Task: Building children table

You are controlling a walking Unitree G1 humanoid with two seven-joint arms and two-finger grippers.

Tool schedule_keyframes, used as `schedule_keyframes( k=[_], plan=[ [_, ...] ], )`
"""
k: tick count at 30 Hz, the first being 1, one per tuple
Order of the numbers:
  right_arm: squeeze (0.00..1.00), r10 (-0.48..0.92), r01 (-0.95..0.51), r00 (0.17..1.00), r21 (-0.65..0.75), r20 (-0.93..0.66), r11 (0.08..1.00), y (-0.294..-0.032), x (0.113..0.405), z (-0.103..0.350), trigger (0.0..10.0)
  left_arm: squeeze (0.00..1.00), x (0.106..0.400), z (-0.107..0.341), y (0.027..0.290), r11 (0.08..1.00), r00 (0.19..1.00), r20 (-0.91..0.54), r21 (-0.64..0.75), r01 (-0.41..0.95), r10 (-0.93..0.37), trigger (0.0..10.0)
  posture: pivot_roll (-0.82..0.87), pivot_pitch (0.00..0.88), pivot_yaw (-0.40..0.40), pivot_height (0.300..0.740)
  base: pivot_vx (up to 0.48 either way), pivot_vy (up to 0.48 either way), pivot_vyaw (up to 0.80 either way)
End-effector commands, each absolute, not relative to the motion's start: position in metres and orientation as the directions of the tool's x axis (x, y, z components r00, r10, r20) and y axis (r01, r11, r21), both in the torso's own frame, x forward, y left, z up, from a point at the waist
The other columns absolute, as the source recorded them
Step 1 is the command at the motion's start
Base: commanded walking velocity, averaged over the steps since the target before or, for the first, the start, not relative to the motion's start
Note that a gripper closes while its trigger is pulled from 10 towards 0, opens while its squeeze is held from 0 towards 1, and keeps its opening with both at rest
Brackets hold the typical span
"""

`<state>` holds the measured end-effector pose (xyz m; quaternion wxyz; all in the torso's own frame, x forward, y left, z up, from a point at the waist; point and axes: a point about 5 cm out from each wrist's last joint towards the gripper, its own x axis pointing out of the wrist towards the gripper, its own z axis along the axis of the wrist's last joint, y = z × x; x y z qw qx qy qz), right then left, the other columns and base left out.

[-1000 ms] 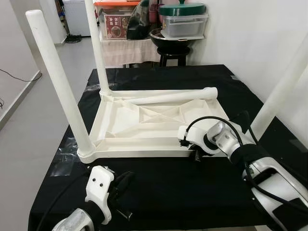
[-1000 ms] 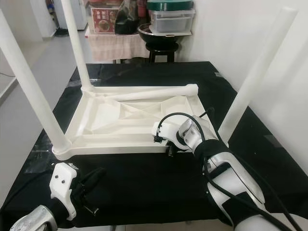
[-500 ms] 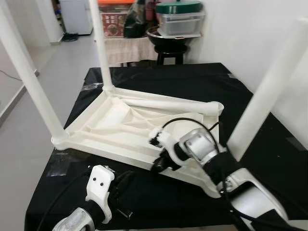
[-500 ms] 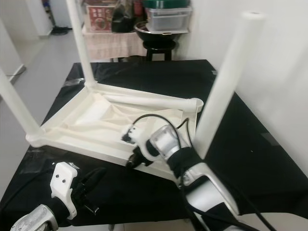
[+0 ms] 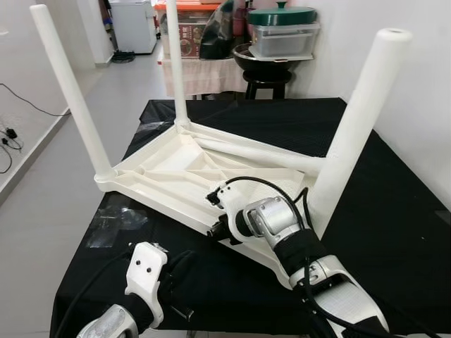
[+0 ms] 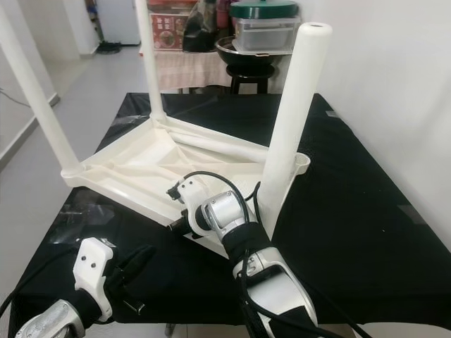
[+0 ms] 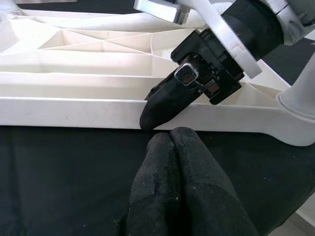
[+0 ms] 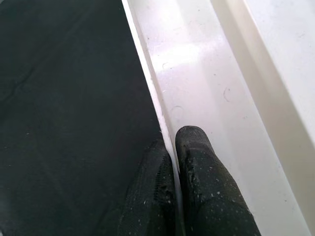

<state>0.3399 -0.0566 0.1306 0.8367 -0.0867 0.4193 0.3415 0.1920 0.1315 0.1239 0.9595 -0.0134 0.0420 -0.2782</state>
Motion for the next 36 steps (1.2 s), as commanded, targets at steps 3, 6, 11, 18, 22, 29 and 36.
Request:
schedule_keyframes(
  k=[3, 6, 11, 18, 22, 29, 36],
  plan=[
    [0.0, 0.463, -0.603, 0.442, 0.127, -0.768, 0.787, -0.084, 0.339, 0.138, 0.0, 0.0, 0.192, 0.121, 0.133, 0.847, 0.843, -0.085, -0.043, 0.53, -0.532, 10.0, -0.02, 0.0, -0.026, 0.74, 0.0, 0.0, 0.0],
    [0.0, 0.453, -0.614, 0.411, 0.127, -0.791, 0.779, -0.097, 0.33, 0.135, 0.0, 0.0, 0.192, 0.121, 0.133, 0.846, 0.841, -0.087, -0.044, 0.532, -0.533, 10.0, -0.03, 0.0, -0.025, 0.74, 0.0, 0.0, 0.0],
    [0.0, 0.422, -0.592, 0.405, 0.12, -0.811, 0.797, -0.117, 0.321, 0.134, 0.0, 0.0, 0.192, 0.12, 0.134, 0.844, 0.84, -0.09, -0.044, 0.534, -0.536, 10.0, -0.03, 0.0, -0.02, 0.74, 0.0, 0.0, 0.0],
    [0.0, 0.42, -0.579, 0.382, 0.141, -0.823, 0.803, -0.13, 0.308, 0.135, 0.0, 0.0, 0.192, 0.121, 0.135, 0.844, 0.839, -0.09, -0.044, 0.534, -0.536, 10.0, -0.03, 0.0, -0.016, 0.74, 0.0, 0.0, 0.0],
    [0.0, 0.427, -0.598, 0.347, 0.154, -0.835, 0.787, -0.138, 0.295, 0.137, 0.0, 0.0, 0.193, 0.122, 0.136, 0.845, 0.84, -0.089, -0.044, 0.533, -0.535, 10.0, -0.04, 0.0, -0.012, 0.74, 0.0, 0.0, 0.0],
    [0.0, 0.434, -0.607, 0.32, 0.17, -0.842, 0.776, -0.14, 0.284, 0.139, 0.0, 0.0, 0.193, 0.122, 0.137, 0.845, 0.84, -0.087, -0.044, 0.533, -0.535, 10.0, -0.04, 0.0, -0.011, 0.74, 0.0, 0.0, 0.0],
    [0.0, 0.419, -0.517, 0.448, 0.153, -0.79, 0.842, -0.117, 0.302, 0.142, 0.0, 0.0, 0.193, 0.122, 0.137, 0.846, 0.841, -0.087, -0.041, 0.532, -0.534, 10.0, -0.04, 0.0, -0.011, 0.74, 0.0, 0.0, 0.0]
  ],
)
